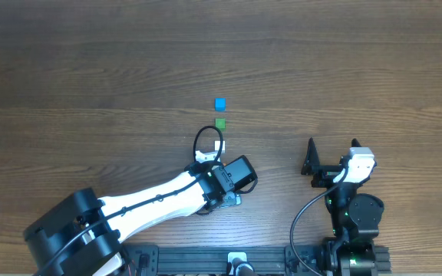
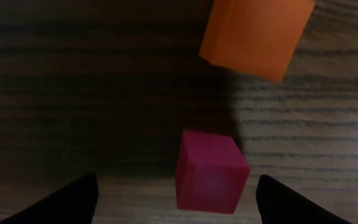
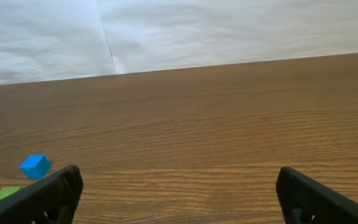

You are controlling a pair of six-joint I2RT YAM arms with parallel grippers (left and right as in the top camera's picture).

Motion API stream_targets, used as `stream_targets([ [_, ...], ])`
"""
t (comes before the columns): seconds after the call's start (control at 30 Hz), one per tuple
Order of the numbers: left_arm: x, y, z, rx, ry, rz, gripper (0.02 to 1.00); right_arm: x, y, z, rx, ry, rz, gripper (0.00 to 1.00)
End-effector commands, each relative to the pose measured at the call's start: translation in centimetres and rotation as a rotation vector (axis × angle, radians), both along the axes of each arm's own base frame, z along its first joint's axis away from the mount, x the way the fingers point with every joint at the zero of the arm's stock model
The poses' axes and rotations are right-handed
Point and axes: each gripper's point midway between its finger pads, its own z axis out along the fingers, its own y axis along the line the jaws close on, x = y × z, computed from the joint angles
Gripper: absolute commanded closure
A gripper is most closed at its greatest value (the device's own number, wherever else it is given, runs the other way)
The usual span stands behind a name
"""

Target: Stack Cubes

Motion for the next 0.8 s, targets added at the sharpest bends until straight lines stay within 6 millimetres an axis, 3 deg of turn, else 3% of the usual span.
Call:
stream_targets([
  [0.03,0.94,-0.11,-0.16,0.021,-0.046,-0.049,0.198,-0.01,0.00,-0.18,0.006,0.001,0.002,0.009],
  [0.2,1.38,-0.87,-0.07,0.000,-0.069,-0.110,0.205,-0.01,0.00,-0.18,0.006,0.001,0.002,0.009],
  [0.33,1.34,-0.80,-0.29,0.013,-0.067,-0.149,0.290,-0.01,0.00,-0.18,0.006,0.001,0.002,0.009],
  [0.57,1.21,-0.76,-0.60,0.023,-0.059,-0.175,0.321,-0.01,0.00,-0.18,0.006,0.001,0.002,0.007],
  [0.73,1.21,-0.76,-0.60,0.024,-0.059,-0.178,0.570,-0.01,0.00,-0.16,0.006,0.001,0.002,0.009],
  [0.8,1.21,-0.76,-0.61,0.024,-0.059,-0.178,0.612,-0.01,0.00,-0.16,0.006,0.001,0.002,0.009],
])
